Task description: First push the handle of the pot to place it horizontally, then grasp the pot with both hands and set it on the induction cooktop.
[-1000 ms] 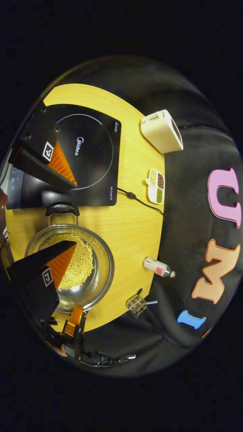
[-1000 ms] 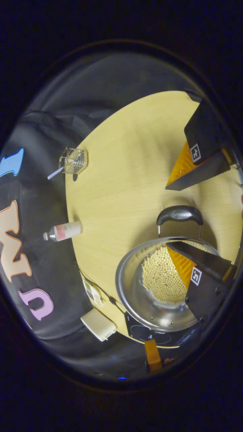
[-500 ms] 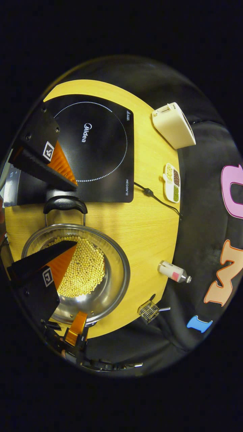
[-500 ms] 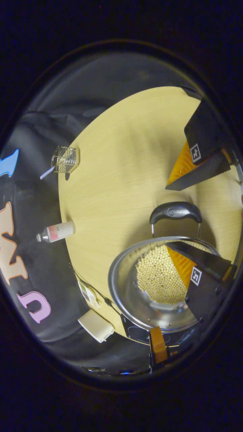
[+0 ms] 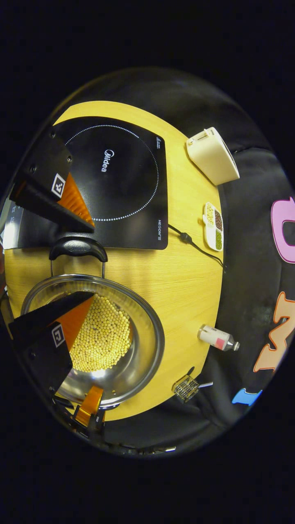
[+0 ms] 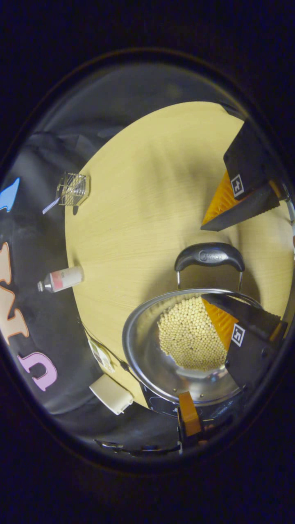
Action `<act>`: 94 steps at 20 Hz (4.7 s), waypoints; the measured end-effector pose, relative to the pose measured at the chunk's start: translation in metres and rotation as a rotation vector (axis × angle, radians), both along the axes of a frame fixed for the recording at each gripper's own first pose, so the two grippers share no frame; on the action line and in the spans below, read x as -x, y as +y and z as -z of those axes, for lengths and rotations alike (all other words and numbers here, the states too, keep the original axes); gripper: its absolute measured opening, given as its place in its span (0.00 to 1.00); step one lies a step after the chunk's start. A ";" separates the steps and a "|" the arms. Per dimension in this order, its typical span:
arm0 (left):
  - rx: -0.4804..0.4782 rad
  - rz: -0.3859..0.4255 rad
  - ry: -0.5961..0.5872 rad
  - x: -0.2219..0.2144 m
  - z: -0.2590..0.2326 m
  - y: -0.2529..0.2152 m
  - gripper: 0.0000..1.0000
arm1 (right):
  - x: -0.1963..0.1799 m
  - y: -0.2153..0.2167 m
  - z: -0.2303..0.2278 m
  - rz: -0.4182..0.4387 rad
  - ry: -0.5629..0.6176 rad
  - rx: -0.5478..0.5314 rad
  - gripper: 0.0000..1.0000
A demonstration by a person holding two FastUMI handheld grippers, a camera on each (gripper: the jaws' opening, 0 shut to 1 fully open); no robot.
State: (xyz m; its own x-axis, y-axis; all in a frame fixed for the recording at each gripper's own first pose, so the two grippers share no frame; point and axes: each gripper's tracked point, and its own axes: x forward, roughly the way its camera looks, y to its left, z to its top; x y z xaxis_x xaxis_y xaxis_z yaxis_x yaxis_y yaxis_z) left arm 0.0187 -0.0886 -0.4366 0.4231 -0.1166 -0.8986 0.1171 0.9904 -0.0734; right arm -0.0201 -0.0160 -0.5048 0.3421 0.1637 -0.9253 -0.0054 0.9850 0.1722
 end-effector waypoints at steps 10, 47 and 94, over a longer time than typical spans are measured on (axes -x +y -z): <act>-0.115 0.005 -0.002 0.000 0.006 0.002 0.75 | 0.002 0.015 0.004 -0.035 0.039 -0.077 0.68; 0.021 0.144 -0.095 -0.068 -0.047 0.142 0.70 | -0.006 0.170 -0.095 0.189 -0.094 -0.044 0.46; -0.067 0.040 -0.071 -0.076 -0.034 0.295 0.74 | -0.007 0.326 -0.067 0.125 -0.028 -0.150 0.55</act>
